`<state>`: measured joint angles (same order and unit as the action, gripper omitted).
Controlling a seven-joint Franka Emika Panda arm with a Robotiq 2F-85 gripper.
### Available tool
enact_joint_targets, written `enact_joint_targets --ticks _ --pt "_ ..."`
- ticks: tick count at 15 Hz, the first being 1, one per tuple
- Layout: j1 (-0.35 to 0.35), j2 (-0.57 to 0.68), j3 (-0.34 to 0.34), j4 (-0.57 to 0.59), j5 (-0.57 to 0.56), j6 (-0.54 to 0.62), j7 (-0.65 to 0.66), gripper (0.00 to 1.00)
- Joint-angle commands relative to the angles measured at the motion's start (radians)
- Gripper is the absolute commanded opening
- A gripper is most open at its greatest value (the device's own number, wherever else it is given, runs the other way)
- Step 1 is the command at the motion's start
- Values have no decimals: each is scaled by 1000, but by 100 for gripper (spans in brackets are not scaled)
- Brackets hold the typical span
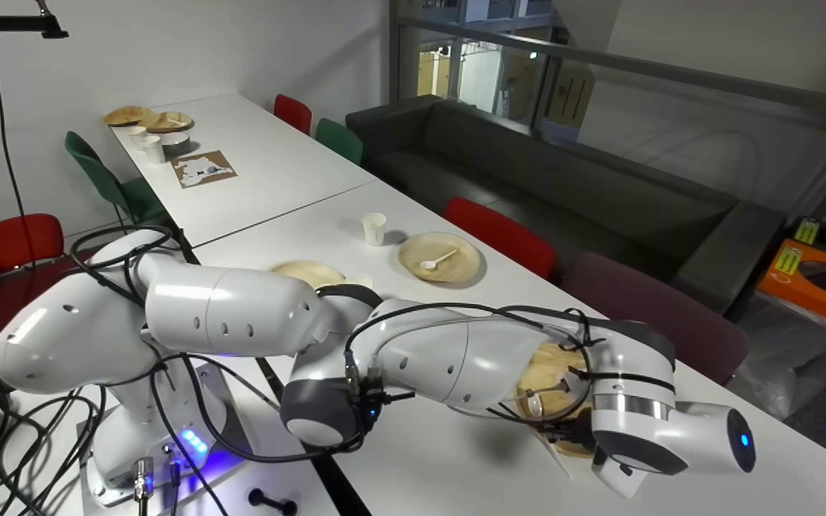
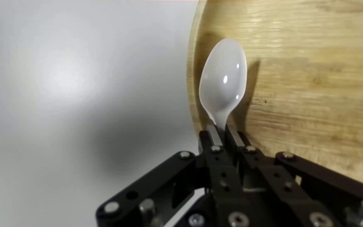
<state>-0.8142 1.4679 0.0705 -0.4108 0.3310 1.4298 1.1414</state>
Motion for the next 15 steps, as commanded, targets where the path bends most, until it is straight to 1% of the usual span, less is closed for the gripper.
enact_joint_targets --ticks 1,6,7,8,13,14,15 --pt "0 0 -20 28 -25 -73 -65 2" --pt "14 0 -6 83 -12 -89 -68 2" --pt "16 -36 -2 30 -12 -62 -80 2" --pt "21 -49 1 23 -13 -57 -89 2" --pt "56 -92 -3 33 -21 -42 -151 2" --pt "73 -95 -12 46 -34 -11 -184 2" --pt "94 -105 -24 46 -54 -6 -219 2"
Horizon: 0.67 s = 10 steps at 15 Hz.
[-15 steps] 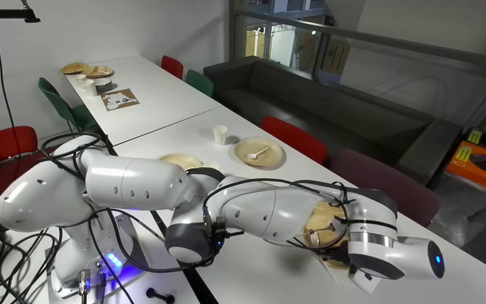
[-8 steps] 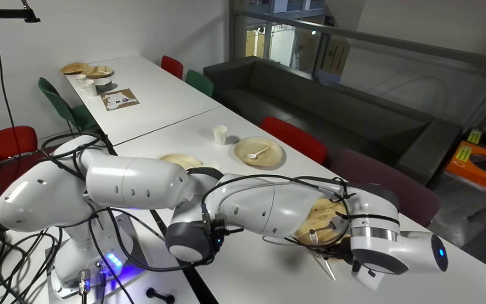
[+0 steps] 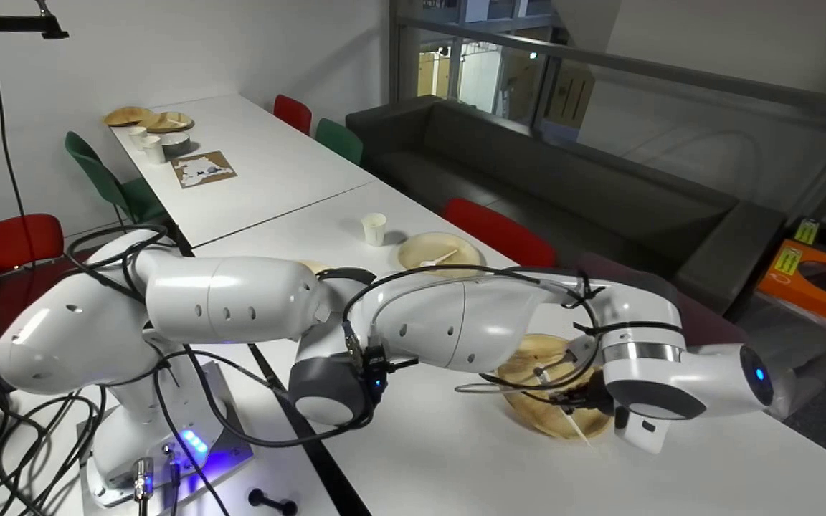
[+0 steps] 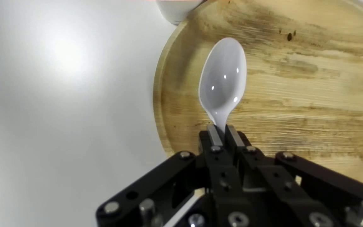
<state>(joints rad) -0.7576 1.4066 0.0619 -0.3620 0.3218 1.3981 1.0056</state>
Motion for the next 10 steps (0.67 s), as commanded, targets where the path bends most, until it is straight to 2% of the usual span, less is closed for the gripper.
enact_joint_targets --ticks 1,10 --pt "55 -56 -25 -12 -63 11 -113 2" --pt "203 -63 -94 -33 -195 -30 -433 2"
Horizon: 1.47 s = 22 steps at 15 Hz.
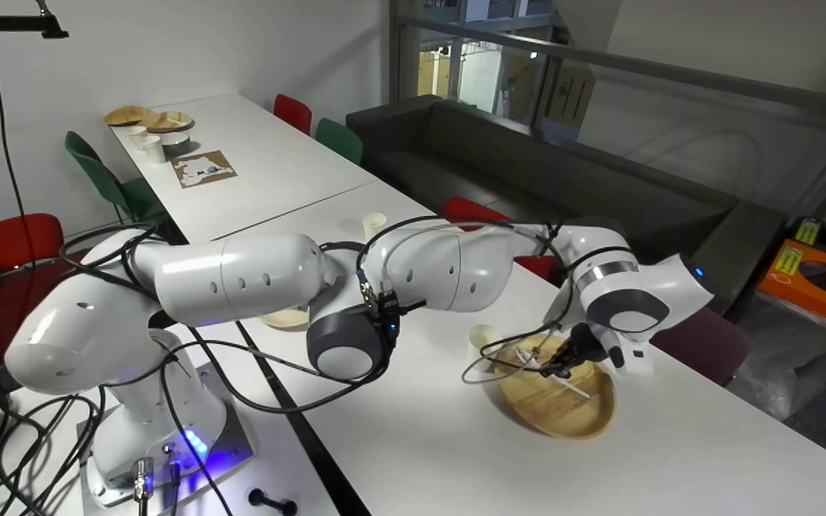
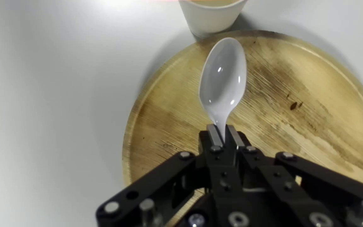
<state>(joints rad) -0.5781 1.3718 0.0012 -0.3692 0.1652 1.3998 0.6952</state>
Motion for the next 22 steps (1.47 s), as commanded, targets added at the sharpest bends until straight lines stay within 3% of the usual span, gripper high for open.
enact_joint_targets --ticks 1,10,22 --pt "31 -29 -45 -25 -54 -34 -170 2" --pt "78 -20 -140 -13 -208 1 -614 2" --pt "129 -3 -157 -20 -333 135 -1180 2"
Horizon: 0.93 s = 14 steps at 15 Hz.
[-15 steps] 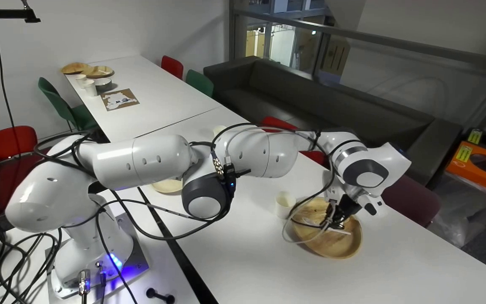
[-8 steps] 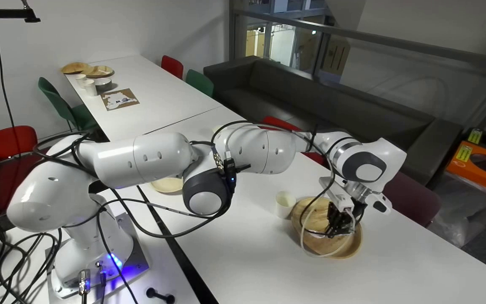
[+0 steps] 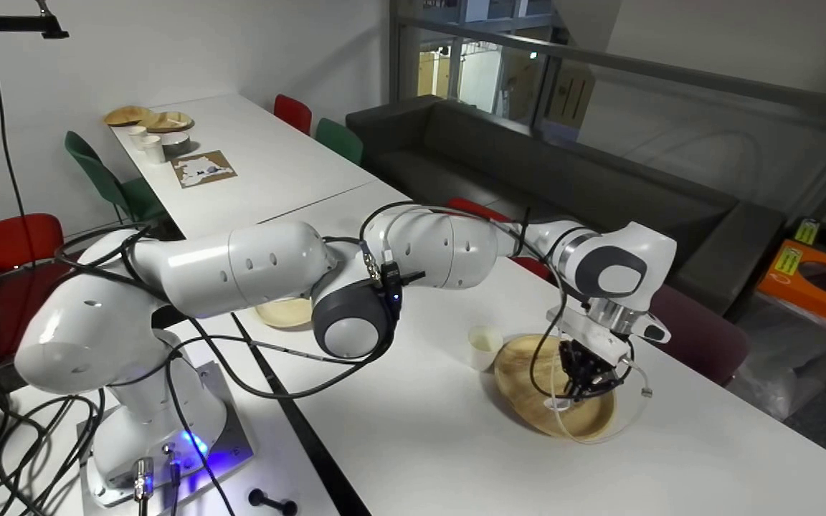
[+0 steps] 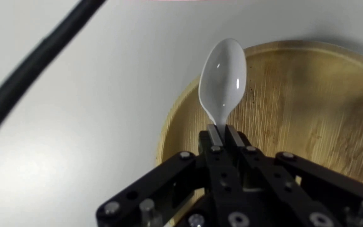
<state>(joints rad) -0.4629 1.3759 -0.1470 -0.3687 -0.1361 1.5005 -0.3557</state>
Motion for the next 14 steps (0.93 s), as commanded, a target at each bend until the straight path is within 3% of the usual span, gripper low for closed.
enact_joint_targets --ticks 1,8,14 --pt "21 -3 -10 -26 -40 36 -174 2" --pt "39 35 7 -3 -23 -6 -275 2" --pt "34 0 37 -42 28 -111 -202 2"
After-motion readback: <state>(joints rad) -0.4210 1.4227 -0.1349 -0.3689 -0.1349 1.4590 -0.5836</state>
